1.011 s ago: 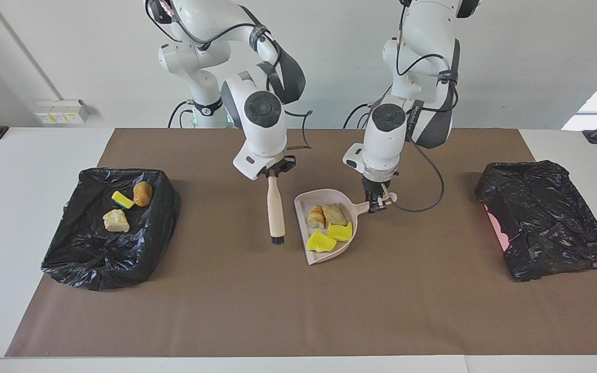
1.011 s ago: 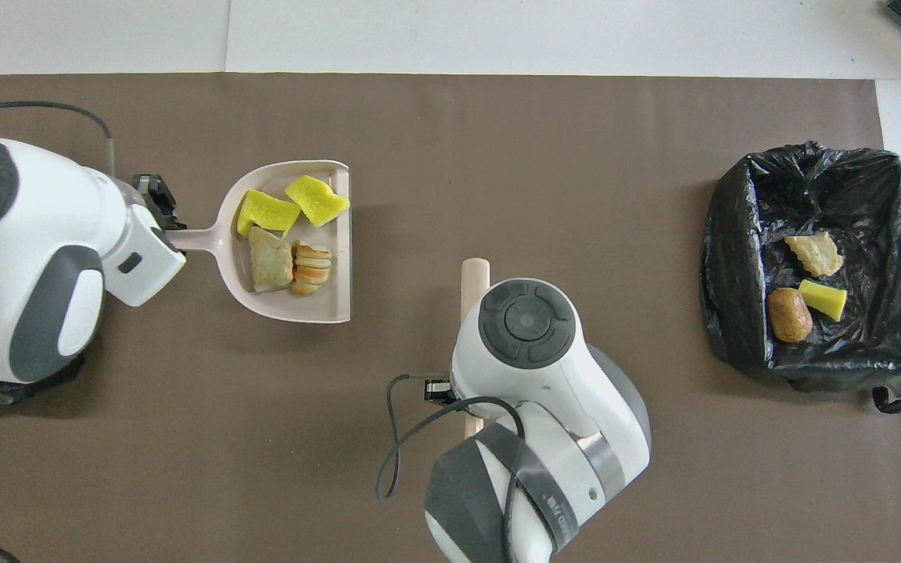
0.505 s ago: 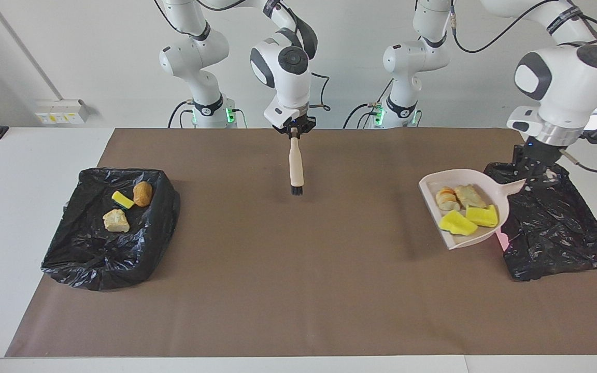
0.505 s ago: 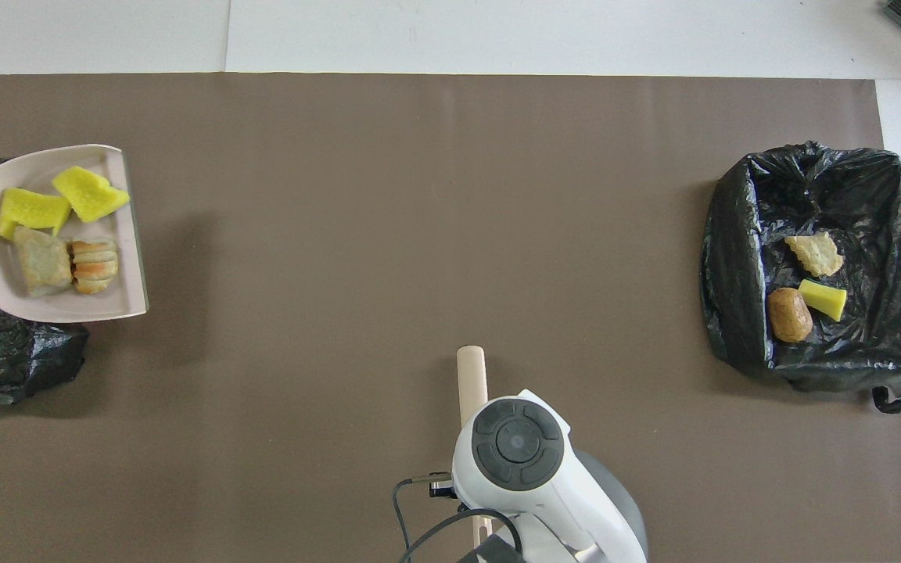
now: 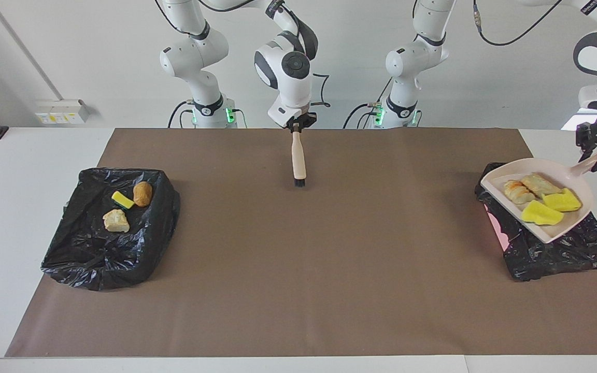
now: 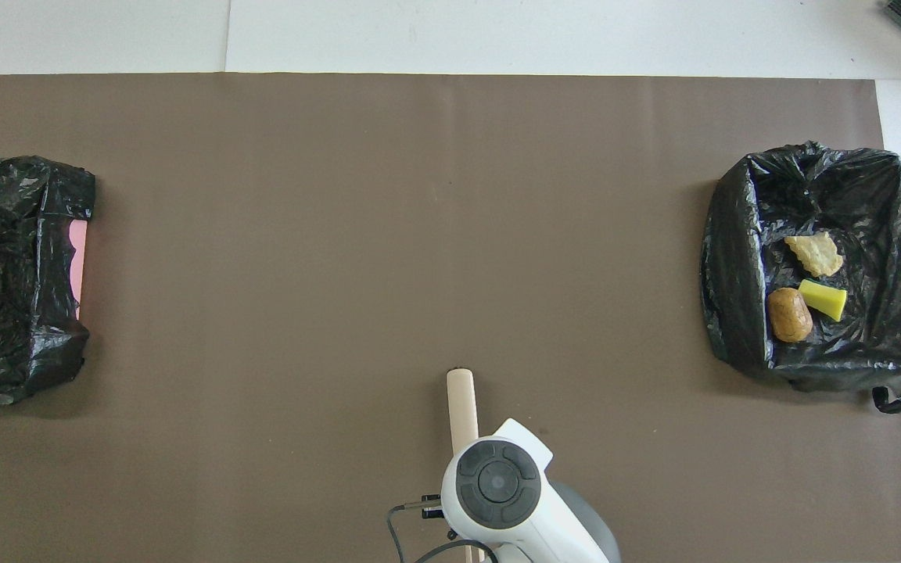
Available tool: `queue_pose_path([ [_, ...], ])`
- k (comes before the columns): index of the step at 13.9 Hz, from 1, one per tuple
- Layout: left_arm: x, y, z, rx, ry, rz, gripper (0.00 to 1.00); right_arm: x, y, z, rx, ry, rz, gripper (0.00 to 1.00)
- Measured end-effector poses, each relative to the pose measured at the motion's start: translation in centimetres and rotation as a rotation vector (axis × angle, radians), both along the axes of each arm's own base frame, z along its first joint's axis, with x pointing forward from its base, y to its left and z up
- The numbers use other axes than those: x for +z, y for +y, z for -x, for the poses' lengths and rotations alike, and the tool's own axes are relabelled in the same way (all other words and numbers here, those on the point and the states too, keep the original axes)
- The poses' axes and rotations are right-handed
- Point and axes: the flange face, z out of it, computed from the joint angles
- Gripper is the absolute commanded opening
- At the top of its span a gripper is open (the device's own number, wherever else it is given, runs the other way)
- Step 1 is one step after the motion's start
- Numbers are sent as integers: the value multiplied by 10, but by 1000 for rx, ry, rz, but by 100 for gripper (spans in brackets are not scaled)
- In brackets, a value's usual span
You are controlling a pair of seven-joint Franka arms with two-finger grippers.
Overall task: Sweep and dump trash in bin
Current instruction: 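Tilt the dustpan with the left gripper to dump pieces into the bag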
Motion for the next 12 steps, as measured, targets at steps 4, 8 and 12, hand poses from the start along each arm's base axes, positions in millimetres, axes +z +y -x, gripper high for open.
queue_pose_path([
  [4, -3, 4, -4, -67, 117, -179, 0, -5, -1, 0, -6, -15, -8, 0],
  [8, -4, -1, -7, -101, 178, -247, 0, -5, 0, 1, -30, -1, -27, 14],
  [12, -2, -18, -18, -157, 237, -332, 0, -11, -1, -1, -40, 2, -27, 70],
])
